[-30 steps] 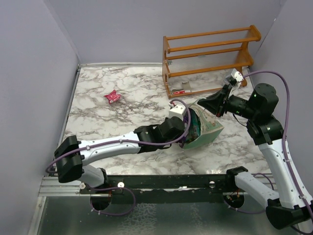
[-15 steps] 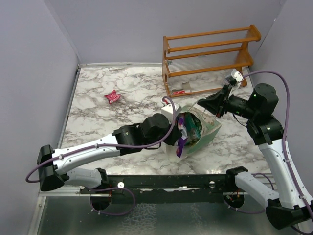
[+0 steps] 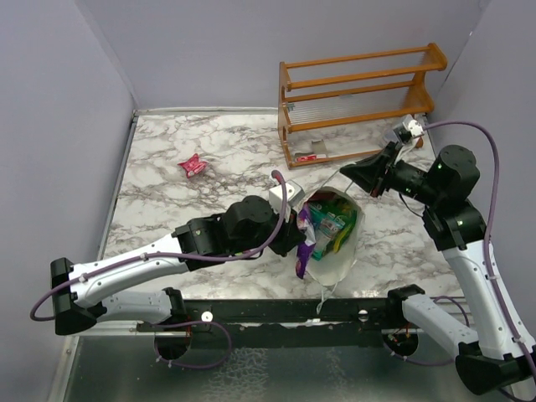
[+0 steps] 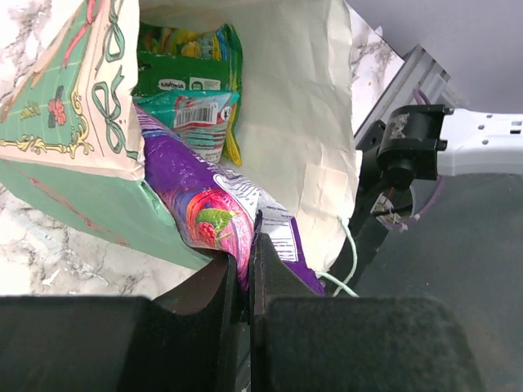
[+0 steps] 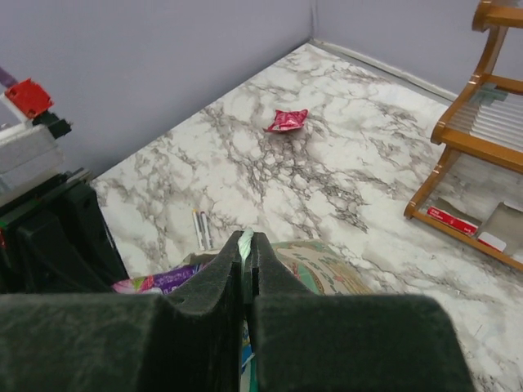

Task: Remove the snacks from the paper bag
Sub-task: Take out the snack from the paper bag, then adjust the paper bag at the center of the board.

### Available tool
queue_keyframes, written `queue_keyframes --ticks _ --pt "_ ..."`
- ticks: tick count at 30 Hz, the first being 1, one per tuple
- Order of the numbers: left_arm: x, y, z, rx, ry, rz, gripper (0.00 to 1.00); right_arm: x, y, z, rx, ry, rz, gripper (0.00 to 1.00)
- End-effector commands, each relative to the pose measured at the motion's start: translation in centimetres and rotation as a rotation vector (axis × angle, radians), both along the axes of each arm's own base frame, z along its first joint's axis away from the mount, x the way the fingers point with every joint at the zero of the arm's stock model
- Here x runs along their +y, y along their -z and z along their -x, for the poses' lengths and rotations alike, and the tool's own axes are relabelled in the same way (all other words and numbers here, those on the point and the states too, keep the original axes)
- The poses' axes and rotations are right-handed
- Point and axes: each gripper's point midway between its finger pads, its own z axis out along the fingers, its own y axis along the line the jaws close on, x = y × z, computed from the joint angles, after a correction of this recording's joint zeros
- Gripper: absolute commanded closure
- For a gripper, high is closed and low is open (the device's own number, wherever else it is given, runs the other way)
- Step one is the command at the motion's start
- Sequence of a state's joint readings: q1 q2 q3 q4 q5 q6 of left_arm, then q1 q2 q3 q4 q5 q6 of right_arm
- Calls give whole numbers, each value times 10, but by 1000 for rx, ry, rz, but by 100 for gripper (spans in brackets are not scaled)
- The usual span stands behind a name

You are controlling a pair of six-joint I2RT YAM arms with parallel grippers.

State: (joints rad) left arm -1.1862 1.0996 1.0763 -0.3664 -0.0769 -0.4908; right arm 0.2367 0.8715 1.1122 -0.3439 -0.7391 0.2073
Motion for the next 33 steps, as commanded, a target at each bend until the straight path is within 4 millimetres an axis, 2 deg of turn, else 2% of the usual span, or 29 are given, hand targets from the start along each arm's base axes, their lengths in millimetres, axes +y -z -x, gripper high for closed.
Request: queue_keyframes --ticks 1,5,8,10,13,17,20,22,24,26,29,33 --pt "-18 -19 9 -23 96 98 100 -10 -25 -17 -56 127 -80 99" --pt "-44 -33 23 1 218 151 100 -14 -36 -25 -95 165 -89 99" --pt "-64 -57 32 -8 316 199 100 -17 -48 -31 -136 189 -93 99" --pt "-72 -72 32 -35 352 202 100 -25 -59 -38 -160 253 -91 99" --pt "-72 -99 14 -100 278 184 100 -58 -85 -51 -204 460 -79 99" --pt "-60 -136 -13 -190 145 190 100 -98 -109 -60 -290 686 -48 99" --pt "-49 -159 -32 -259 71 195 100 -117 -120 -66 -334 790 -10 99" --pt "-37 -167 -48 -288 -3 180 100 -121 -126 -70 -363 814 21 99" --pt "-22 -169 -68 -300 -75 162 100 -116 -131 -73 -415 780 55 99" --pt "-4 -163 -87 -287 -140 138 100 -99 -125 -75 -455 683 90 99" --pt "25 -143 -115 -249 -233 86 100 -59 -91 -71 -443 437 157 99" --pt "50 -121 -126 -214 -262 31 100 -10 -40 -47 -390 80 183 99"
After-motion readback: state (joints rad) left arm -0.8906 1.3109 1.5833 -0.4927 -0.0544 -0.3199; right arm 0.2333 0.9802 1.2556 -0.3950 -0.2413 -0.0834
